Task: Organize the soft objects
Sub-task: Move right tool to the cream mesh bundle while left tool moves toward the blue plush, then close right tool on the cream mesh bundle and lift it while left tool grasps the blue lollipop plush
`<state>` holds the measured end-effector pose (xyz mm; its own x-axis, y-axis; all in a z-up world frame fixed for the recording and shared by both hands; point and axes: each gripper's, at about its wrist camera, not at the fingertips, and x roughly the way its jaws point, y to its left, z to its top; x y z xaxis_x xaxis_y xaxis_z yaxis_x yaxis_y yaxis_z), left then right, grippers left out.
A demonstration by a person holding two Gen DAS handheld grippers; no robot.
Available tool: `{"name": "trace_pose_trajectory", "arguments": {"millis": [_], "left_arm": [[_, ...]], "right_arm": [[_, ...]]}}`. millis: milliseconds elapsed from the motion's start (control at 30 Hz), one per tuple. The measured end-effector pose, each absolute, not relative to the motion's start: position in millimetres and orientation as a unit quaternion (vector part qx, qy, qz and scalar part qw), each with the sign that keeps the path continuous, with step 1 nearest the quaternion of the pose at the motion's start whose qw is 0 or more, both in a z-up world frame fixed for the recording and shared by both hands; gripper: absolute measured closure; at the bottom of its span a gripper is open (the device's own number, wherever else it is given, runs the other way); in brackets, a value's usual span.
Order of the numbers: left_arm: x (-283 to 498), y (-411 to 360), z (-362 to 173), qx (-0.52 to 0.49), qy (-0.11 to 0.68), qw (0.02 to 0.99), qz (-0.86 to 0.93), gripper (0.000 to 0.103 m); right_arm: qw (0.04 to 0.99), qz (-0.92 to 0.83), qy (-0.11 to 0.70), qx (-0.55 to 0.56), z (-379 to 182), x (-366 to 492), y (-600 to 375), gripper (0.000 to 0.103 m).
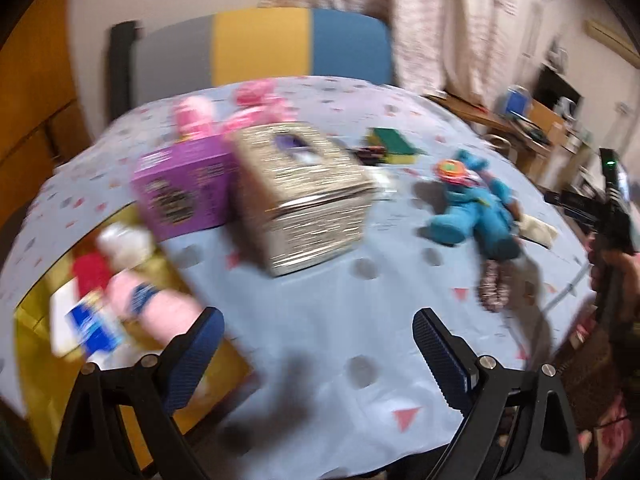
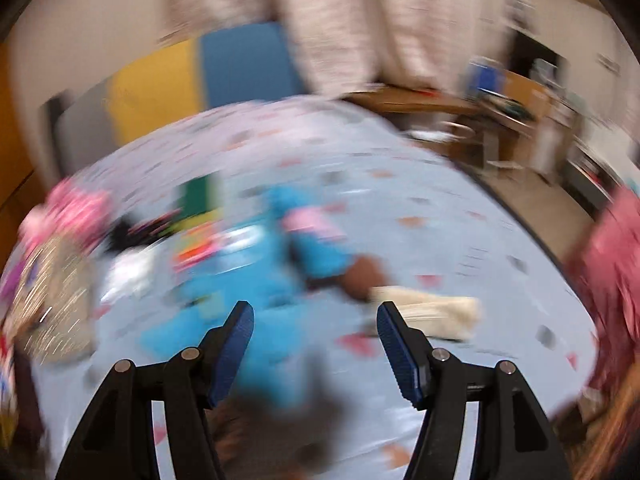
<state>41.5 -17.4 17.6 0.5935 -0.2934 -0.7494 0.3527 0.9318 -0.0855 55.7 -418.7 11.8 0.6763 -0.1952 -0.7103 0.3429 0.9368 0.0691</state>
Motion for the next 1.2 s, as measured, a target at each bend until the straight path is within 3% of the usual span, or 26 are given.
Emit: {"name": "trace_pose_trajectory", "arguments": {"millis": [133,367,533,1200], "left_arm": [[65.0,-62.4,14.4,0.059,0.424,0.877,-0.218,0.007],[108.3,-131.9,-4.5,0.054,0.471,0.84,-0.262,0.007],[135.9,-181.6,-15.3,0.053,0.49,0.822,-0.284,0.0],[248.1,-306.8,-53.1,-0.021,0.541,0.786,-0.297,0.0]], "right_arm": [[0.888,-0.243,0.338,0.197,1.2,30.2,-486.9,0.038],[0.866,-0.257,0.305,0.303,-2.4,8.3,-522.6,0.038],[0.853,-0.259,0.303,0.336,-6.7,3.7,-530.6,0.038],[0.83,-0.233,0.311,0.4,-22.9,4.3,-543.4,0.038]]}}
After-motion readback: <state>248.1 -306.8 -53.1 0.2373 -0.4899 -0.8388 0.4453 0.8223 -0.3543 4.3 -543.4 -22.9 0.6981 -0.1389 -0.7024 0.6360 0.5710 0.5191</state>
